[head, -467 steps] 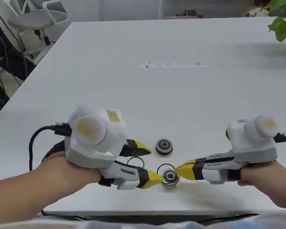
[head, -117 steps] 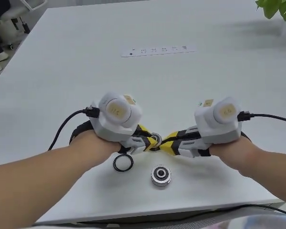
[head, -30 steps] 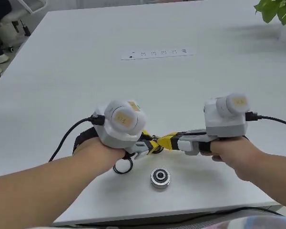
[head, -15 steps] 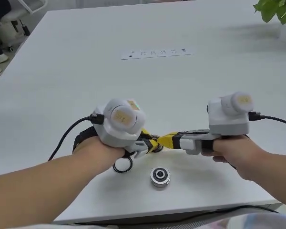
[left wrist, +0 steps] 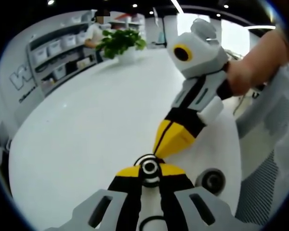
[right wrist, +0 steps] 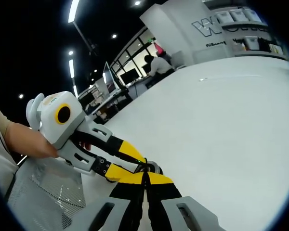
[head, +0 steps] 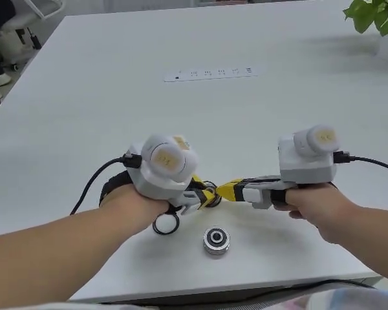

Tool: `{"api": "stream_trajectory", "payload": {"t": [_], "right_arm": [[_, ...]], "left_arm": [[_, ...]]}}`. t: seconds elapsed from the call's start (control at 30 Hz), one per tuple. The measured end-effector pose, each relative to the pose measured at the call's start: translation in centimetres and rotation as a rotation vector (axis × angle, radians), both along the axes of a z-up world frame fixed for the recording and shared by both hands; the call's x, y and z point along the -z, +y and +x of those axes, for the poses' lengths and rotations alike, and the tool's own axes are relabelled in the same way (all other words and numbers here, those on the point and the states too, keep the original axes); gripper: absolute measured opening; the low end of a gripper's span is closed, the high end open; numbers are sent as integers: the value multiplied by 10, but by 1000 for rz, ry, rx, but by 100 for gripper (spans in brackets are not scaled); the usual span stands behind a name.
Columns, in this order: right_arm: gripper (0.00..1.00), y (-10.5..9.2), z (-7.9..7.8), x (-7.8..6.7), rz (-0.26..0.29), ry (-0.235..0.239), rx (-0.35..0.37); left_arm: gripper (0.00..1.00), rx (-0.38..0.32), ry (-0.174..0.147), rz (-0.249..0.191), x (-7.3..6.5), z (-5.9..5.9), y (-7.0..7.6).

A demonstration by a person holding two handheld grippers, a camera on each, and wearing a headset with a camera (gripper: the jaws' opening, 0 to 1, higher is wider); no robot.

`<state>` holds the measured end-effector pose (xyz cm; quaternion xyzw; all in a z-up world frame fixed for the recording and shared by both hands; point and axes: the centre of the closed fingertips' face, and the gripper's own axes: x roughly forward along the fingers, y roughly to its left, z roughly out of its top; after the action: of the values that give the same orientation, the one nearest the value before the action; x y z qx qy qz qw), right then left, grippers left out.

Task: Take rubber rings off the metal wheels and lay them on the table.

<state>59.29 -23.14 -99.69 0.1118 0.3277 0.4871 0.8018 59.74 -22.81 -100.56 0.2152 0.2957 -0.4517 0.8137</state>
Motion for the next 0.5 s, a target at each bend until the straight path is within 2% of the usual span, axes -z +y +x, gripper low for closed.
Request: {"api": "stream_trajectory", "payload": {"t": [0.5], "right_arm": [[0, -2, -1, 0, -11, 3, 5]], "left_arm": [[15, 18, -1, -6, -9, -3, 5]]}}
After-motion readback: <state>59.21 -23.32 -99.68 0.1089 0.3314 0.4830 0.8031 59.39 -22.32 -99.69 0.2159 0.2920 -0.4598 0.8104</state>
